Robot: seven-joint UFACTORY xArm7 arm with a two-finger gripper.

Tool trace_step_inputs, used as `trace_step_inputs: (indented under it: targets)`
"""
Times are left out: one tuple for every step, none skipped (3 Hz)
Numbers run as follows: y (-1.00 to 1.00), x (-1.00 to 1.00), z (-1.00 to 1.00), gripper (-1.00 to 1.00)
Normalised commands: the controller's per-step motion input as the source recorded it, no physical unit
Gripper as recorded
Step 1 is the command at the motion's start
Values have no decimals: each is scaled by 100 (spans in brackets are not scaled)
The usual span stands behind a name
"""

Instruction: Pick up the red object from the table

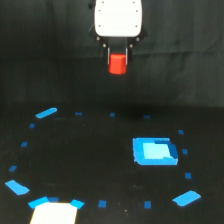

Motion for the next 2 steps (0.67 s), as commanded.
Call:
trace_step_inputs:
  targets:
    - [32, -21, -13, -100]
    - [-1, -42, 31, -100]
